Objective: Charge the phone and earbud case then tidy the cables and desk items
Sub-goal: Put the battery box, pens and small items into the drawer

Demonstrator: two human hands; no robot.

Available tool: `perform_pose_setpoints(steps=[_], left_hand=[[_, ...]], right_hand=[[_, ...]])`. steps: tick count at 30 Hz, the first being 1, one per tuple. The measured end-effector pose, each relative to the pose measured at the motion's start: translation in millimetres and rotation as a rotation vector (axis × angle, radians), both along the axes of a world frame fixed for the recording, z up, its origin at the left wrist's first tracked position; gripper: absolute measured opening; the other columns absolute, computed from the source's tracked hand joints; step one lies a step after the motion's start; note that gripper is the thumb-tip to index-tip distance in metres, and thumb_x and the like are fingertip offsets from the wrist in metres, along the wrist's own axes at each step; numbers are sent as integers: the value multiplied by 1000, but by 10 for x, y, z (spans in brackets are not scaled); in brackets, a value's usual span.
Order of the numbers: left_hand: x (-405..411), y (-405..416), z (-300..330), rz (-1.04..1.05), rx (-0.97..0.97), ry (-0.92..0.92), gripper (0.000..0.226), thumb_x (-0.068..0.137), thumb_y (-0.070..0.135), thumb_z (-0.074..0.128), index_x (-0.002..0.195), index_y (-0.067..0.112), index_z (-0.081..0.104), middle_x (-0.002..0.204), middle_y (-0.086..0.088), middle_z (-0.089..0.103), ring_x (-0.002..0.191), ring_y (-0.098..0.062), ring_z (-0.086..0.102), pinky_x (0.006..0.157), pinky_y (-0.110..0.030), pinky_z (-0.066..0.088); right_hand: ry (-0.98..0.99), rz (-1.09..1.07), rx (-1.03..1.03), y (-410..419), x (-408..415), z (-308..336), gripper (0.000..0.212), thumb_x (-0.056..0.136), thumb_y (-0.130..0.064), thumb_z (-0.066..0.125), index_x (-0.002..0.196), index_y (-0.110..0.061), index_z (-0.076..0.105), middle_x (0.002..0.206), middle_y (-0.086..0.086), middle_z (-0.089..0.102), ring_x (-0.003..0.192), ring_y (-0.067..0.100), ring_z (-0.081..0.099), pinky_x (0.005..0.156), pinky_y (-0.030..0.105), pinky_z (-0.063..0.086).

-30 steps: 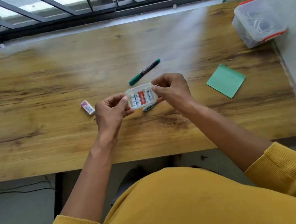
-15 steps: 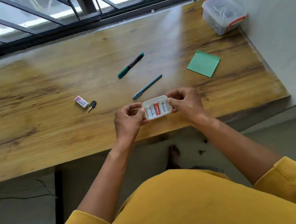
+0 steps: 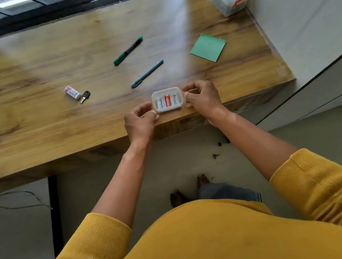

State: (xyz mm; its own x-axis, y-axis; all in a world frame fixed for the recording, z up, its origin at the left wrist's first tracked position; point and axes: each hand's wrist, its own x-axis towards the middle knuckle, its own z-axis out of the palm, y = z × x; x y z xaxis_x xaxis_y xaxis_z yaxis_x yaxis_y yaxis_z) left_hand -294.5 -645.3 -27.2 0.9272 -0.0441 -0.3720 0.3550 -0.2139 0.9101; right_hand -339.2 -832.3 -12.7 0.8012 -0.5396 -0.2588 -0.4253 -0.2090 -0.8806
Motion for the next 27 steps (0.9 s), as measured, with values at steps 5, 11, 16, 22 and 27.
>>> perform_pose_setpoints(steps=[5,11,16,22,27], left_hand=[[-419,-14,-109,215,-131,110,23,103,-2,59,107,12,76,107,-8,77,95,-18,76,82,-30,65],[-797,-43,-434,460,-666,798,29,109,2,39,122,-1,64,127,-24,69,112,-35,68,103,-44,54],[-864,-165,-713,555,-730,853,40,112,25,35,123,-3,62,145,-25,60,140,-41,53,120,-52,41],[-592,-375,-904,697,-750,860,62,112,47,28,146,1,50,150,-23,51,138,-41,50,121,-57,36],[-388,-511,-1047,787,-755,863,80,109,64,19,150,1,47,148,-21,52,137,-37,50,123,-57,34]], right_hand=[[-38,19,54,33,-324,-87,8,100,-21,67,106,-20,72,102,2,74,95,18,74,75,35,65],[122,-72,590,49,-746,-437,25,105,-27,63,112,-6,73,97,11,77,80,22,72,66,34,59],[268,-389,1036,-103,-798,-775,35,111,-33,42,110,-6,65,103,18,70,90,29,67,81,43,56],[267,-666,1161,-183,-612,-1133,37,111,-32,28,124,-10,54,118,23,63,89,33,62,92,47,50],[252,-762,1230,-214,-439,-1335,45,111,-48,26,123,-14,53,128,20,58,115,35,59,113,52,44]])
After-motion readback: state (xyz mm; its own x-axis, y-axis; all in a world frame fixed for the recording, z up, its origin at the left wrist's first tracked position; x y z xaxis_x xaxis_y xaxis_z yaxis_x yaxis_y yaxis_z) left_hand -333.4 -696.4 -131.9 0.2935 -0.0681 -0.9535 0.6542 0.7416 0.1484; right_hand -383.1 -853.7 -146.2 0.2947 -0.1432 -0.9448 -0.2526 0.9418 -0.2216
